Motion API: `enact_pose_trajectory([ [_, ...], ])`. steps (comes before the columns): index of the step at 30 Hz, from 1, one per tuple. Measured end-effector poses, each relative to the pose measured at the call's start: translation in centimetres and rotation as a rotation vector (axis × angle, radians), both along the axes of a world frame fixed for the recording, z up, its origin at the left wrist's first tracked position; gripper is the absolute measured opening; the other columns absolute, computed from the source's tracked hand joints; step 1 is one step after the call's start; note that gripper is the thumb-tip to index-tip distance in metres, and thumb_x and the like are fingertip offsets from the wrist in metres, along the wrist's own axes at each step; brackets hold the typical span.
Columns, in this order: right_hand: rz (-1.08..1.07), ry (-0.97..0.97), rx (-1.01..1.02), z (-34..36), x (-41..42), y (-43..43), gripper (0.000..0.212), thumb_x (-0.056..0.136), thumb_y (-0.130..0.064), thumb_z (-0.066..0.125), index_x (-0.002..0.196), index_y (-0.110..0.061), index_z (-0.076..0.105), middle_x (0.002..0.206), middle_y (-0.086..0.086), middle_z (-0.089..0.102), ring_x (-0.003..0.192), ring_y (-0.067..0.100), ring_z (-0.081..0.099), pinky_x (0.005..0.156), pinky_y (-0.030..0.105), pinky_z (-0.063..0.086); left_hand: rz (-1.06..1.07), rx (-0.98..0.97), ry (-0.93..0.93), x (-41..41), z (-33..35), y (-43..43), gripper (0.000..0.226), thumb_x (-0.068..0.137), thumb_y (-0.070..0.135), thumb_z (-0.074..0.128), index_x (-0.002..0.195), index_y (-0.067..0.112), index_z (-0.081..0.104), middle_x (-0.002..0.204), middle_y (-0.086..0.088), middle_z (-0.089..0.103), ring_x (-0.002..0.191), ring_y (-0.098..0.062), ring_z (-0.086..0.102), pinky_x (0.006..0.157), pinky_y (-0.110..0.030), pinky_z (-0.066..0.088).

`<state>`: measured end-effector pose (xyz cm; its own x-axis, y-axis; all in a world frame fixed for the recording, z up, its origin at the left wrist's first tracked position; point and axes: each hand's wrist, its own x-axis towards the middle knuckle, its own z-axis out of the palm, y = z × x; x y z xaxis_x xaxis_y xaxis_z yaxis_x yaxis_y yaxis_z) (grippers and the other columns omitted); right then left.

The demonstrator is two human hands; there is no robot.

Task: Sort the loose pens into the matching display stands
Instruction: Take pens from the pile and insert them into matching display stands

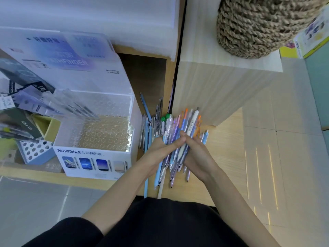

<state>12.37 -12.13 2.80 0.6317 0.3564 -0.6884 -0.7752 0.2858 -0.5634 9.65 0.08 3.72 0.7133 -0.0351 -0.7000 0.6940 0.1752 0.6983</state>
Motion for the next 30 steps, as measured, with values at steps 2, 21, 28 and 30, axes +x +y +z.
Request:
enact_pose_trajectory([
  [2,0.025,-0.005,0.075,0.6,0.1,0.3,0.104,0.075,-0.042,0.075,0.152,-0.016,0.011,0.156,0.009,0.023,0.138,0.022,0.035,0.116,0.048,0.025,0.013,-0.013,-0.005,0.4,0.2,0.1,0.062,0.083,0.041,0.065,0.134,0.014,0.042,0.122,0.009,0.050,0.130,-0.016,0.039,0.102,-0.024,0.032],
  [21,0.271,-0.169,0.087,4.4,-1.0,8.0,0.078,0.082,-0.064,0.052,0.146,-0.025,0.035,0.150,-0.001,0.038,0.137,0.013,0.036,0.117,0.041,0.025,0.452,-0.081,-0.186,-3.4,3.8,5.3,0.028,0.071,0.021,0.075,0.099,0.023,0.071,0.094,0.005,0.075,0.090,-0.009,0.070,0.077,-0.022,0.053],
  [28,0.274,-0.230,0.053,5.4,-4.9,15.7,0.015,0.098,-0.029,0.045,0.102,-0.025,0.060,0.094,-0.013,0.071,0.080,-0.005,0.066,0.062,0.010,0.051,0.630,-0.026,-0.267,-7.6,5.0,12.6,0.023,0.079,0.004,0.070,0.096,0.019,0.072,0.094,-0.002,0.075,0.089,-0.016,0.071,0.073,-0.022,0.056],
  [30,0.302,-0.266,0.071,6.1,-6.2,18.4,0.019,0.099,-0.024,0.044,0.100,-0.020,0.062,0.080,-0.013,0.073,0.074,-0.003,0.068,0.058,0.011,0.050,0.666,-0.033,-0.302,-9.4,5.5,15.2,0.024,0.080,0.000,0.067,0.097,0.017,0.072,0.095,-0.005,0.075,0.090,-0.019,0.071,0.074,-0.025,0.056],
])
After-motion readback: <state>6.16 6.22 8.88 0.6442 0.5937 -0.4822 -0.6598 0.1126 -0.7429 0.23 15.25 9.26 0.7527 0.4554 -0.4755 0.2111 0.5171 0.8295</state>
